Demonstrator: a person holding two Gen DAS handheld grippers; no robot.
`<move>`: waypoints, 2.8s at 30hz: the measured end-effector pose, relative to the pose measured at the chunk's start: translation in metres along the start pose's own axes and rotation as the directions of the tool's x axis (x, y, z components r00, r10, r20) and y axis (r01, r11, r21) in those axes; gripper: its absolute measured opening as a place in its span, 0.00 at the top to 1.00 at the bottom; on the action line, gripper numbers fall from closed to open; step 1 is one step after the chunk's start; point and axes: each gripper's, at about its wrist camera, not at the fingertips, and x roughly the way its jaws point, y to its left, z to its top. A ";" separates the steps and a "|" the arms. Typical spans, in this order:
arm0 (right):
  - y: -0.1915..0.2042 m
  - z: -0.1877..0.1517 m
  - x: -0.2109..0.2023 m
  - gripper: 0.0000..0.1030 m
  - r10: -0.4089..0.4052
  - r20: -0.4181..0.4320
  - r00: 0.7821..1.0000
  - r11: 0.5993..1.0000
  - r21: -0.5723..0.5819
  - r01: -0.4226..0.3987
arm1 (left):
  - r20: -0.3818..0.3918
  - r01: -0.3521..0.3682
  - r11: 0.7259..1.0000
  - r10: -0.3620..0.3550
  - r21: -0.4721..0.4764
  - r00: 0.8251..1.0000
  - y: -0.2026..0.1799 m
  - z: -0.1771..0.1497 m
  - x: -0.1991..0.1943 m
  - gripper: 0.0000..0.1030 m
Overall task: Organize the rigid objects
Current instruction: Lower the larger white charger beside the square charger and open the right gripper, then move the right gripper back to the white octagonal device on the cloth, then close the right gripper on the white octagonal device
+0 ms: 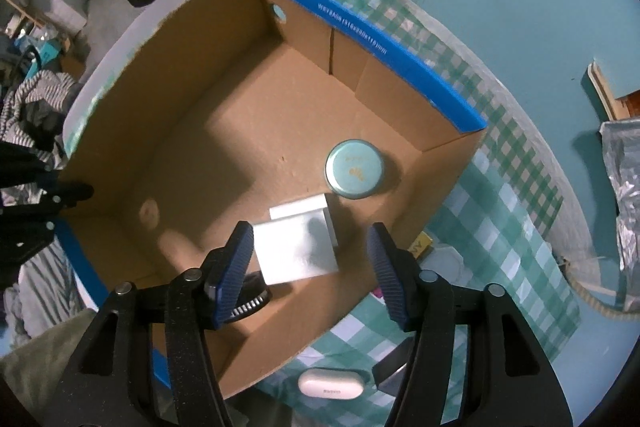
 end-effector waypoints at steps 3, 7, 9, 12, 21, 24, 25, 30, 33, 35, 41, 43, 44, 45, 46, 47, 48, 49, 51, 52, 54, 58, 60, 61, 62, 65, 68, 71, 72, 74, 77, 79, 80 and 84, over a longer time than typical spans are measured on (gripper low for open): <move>-0.003 -0.002 -0.011 0.33 0.001 0.022 1.000 1.000 0.010 -0.002 | 0.000 0.000 1.000 0.000 0.001 1.000 0.000 0.000 0.000 0.92; -0.009 -0.006 -0.022 0.33 0.015 0.037 0.999 0.999 0.035 -0.016 | -0.001 0.000 1.000 0.000 0.001 1.000 0.000 0.000 0.000 0.92; -0.013 -0.009 -0.027 0.33 0.016 0.044 0.999 0.999 0.049 -0.018 | -0.001 0.000 1.000 0.000 0.001 1.000 0.000 0.000 0.000 0.92; -0.021 -0.013 -0.032 0.33 0.018 0.053 0.998 0.997 0.069 -0.022 | 0.000 0.002 1.000 -0.002 0.000 1.000 0.000 0.000 -0.001 0.92; -0.043 -0.032 -0.047 0.33 0.004 0.069 0.998 0.993 0.120 -0.012 | 0.007 -0.001 1.000 0.001 0.006 1.000 0.000 0.002 -0.005 0.92; -0.051 -0.039 -0.050 0.33 -0.003 0.068 0.998 0.990 0.143 -0.007 | 0.006 -0.003 1.000 0.003 0.010 1.000 0.000 0.003 -0.006 0.92; -0.053 -0.041 -0.051 0.33 -0.004 0.068 0.998 0.989 0.149 -0.006 | 0.006 -0.002 1.000 0.002 0.011 1.000 0.000 0.003 -0.006 0.92; -0.064 -0.050 -0.055 0.33 -0.004 0.069 0.998 0.983 0.186 -0.009 | 0.005 -0.004 1.000 0.004 0.015 1.000 -0.001 0.003 -0.006 0.92; -0.070 -0.054 -0.057 0.33 -0.003 0.070 0.998 0.979 0.206 -0.012 | 0.005 -0.005 1.000 0.005 0.015 1.000 -0.001 0.003 -0.007 0.92; -0.074 -0.057 -0.057 0.33 -0.005 0.070 0.998 0.976 0.219 -0.011 | 0.005 -0.006 1.000 0.006 0.014 1.000 -0.001 0.002 -0.007 0.92; -0.095 -0.064 -0.047 0.32 0.000 0.046 0.999 0.960 0.280 -0.013 | 0.004 -0.006 1.000 0.006 0.011 1.000 -0.001 0.001 -0.007 0.92; -0.103 -0.066 -0.041 0.30 0.004 0.038 0.999 0.953 0.301 -0.015 | 0.004 -0.008 1.000 0.008 0.011 1.000 -0.001 0.001 -0.007 0.92; -0.108 -0.066 -0.036 0.29 0.003 0.030 1.000 0.948 0.317 -0.013 | 0.004 -0.008 1.000 0.008 0.011 1.000 -0.001 0.001 -0.007 0.92; -0.113 -0.067 -0.032 0.29 0.006 0.022 1.000 0.944 0.330 -0.013 | 0.004 -0.008 1.000 0.008 0.010 1.000 -0.001 0.000 -0.007 0.92; -0.117 -0.068 -0.028 0.29 0.010 0.014 1.000 0.938 0.345 -0.014 | 0.004 -0.008 1.000 0.007 0.009 1.000 -0.001 0.000 -0.007 0.92; -0.123 -0.069 -0.021 0.29 0.019 0.007 1.000 0.930 0.367 -0.020 | 0.004 -0.007 1.000 0.007 0.009 1.000 -0.001 0.000 -0.008 0.92; -0.127 -0.069 -0.016 0.29 0.027 0.001 1.000 0.923 0.384 -0.025 | 0.005 -0.007 1.000 0.007 0.009 1.000 -0.001 -0.001 -0.008 0.92; -0.131 -0.070 -0.011 0.29 0.034 -0.005 0.999 0.915 0.401 -0.029 | 0.005 -0.007 1.000 0.007 0.010 1.000 -0.001 -0.001 -0.008 0.92; -0.140 -0.070 0.003 0.29 0.049 -0.017 0.999 0.896 0.443 -0.037 | 0.003 -0.007 1.000 0.006 0.008 1.000 -0.001 -0.001 -0.008 0.92; -0.144 -0.071 0.009 0.29 0.055 -0.024 0.998 0.886 0.462 -0.038 | 0.003 -0.007 1.000 0.007 0.008 1.000 -0.001 -0.001 -0.008 0.92; -0.153 -0.070 0.022 0.29 0.067 -0.036 0.997 0.866 0.499 -0.040 | 0.003 -0.008 1.000 0.008 0.009 1.000 -0.001 -0.001 -0.008 0.92; -0.164 -0.069 0.042 0.29 0.113 -0.037 0.993 0.825 0.560 -0.073 | 0.003 -0.008 1.000 0.008 0.007 1.000 0.000 -0.001 -0.008 0.92; -0.167 -0.069 0.051 0.29 0.131 -0.036 0.991 0.804 0.588 -0.085 | 0.003 -0.007 1.000 0.007 0.006 1.000 -0.001 -0.001 -0.008 0.92; -0.167 -0.069 0.053 0.29 0.137 -0.033 0.990 0.797 0.597 -0.091 | 0.003 -0.007 1.000 0.007 0.006 1.000 -0.001 -0.001 -0.008 0.92; -0.168 -0.069 0.056 0.29 0.142 -0.032 0.989 0.791 0.604 -0.094 | 0.003 -0.007 1.000 0.007 0.005 1.000 -0.001 -0.001 -0.007 0.92; -0.168 -0.068 0.065 0.29 0.145 -0.051 0.988 0.784 0.615 -0.083 | 0.004 -0.007 1.000 0.007 0.004 1.000 0.000 -0.002 -0.008 0.92; -0.168 -0.066 0.073 0.29 0.140 -0.071 0.988 0.787 0.613 -0.068 | 0.005 -0.005 1.000 0.005 -0.001 1.000 0.000 -0.002 -0.008 0.92; -0.168 -0.065 0.079 0.29 0.122 -0.085 0.989 0.790 0.612 -0.045 | 0.004 -0.004 1.000 0.004 -0.003 1.000 0.001 -0.003 -0.008 0.92; -0.168 -0.065 0.081 0.29 0.123 -0.089 0.988 0.789 0.613 -0.043 | 0.004 -0.003 1.000 0.003 -0.004 1.000 0.001 -0.003 -0.008 0.92; -0.167 -0.065 0.084 0.29 0.121 -0.097 0.988 0.791 0.611 -0.037 | 0.004 -0.002 1.000 0.002 -0.006 1.000 0.001 -0.003 -0.007 0.92; -0.166 -0.064 0.092 0.29 0.102 -0.120 0.987 0.802 0.598 -0.010 | 0.003 -0.001 1.000 0.001 -0.007 1.000 0.002 -0.003 -0.007 0.92; -0.167 -0.067 0.095 0.29 0.107 -0.123 0.987 0.802 0.598 -0.012 | 0.004 -0.001 1.000 0.001 -0.007 1.000 0.002 -0.003 -0.007 0.92; -0.169 -0.068 0.096 0.29 0.115 -0.117 0.987 0.795 0.606 -0.021 | 0.003 0.000 1.000 0.000 -0.007 1.000 0.002 -0.003 -0.007 0.92; -0.174 -0.074 0.096 0.29 0.120 -0.116 0.986 0.783 0.621 -0.023 | 0.002 -0.001 1.000 0.001 -0.006 1.000 0.001 -0.004 -0.006 0.92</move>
